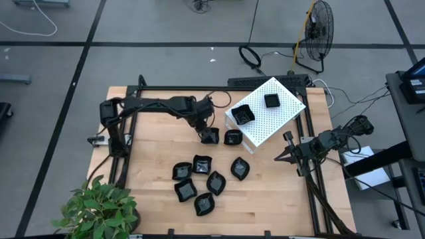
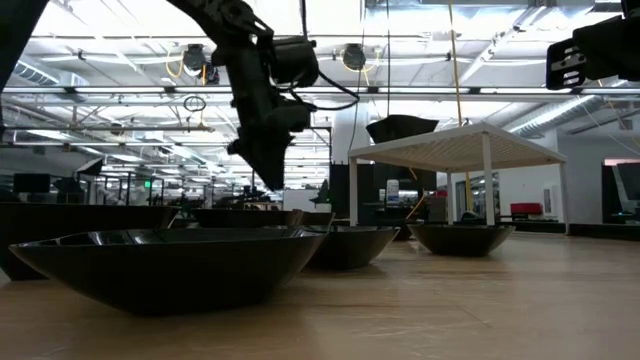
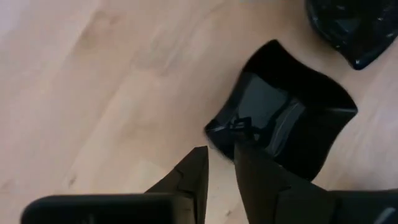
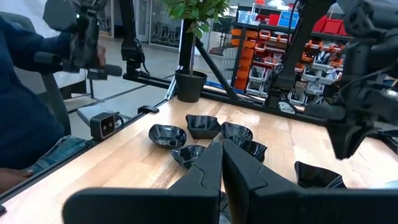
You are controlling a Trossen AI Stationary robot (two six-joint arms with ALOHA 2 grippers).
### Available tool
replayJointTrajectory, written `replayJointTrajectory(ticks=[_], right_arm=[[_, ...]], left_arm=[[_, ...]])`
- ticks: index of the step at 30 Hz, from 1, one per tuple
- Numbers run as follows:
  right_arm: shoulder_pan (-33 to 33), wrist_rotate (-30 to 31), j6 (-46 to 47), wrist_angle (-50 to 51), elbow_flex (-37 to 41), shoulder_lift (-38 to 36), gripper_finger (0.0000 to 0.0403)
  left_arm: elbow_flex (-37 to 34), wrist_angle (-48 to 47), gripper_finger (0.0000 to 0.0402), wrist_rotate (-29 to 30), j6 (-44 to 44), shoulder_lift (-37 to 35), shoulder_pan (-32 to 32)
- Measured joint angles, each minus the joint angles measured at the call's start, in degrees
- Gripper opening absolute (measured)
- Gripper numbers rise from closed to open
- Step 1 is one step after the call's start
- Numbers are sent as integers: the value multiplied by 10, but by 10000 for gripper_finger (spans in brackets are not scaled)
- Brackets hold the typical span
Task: Pick & Place Mini shaped plates
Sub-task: Stack the black distorted square plate on top of the black distorted square plate on the shelf
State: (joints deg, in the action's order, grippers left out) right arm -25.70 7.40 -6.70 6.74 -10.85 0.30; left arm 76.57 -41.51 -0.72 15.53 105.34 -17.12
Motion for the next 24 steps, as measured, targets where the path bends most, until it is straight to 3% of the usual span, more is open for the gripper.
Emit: replayJointTrajectory(ticks=[5,11,17,24], right_arm=[[0,0,0,0,0,0,0],[0,0,0,0,0,0,0],[0,0,0,0,0,0,0],[0,0,0,0,0,0,0]], left_arm=[[-7,31,135,-1,-51,27,4],[-7,73,188,62,-164,42,19],[-7,116,199,60,-254,41,32],[-7,125,188,32,-256,61,22]])
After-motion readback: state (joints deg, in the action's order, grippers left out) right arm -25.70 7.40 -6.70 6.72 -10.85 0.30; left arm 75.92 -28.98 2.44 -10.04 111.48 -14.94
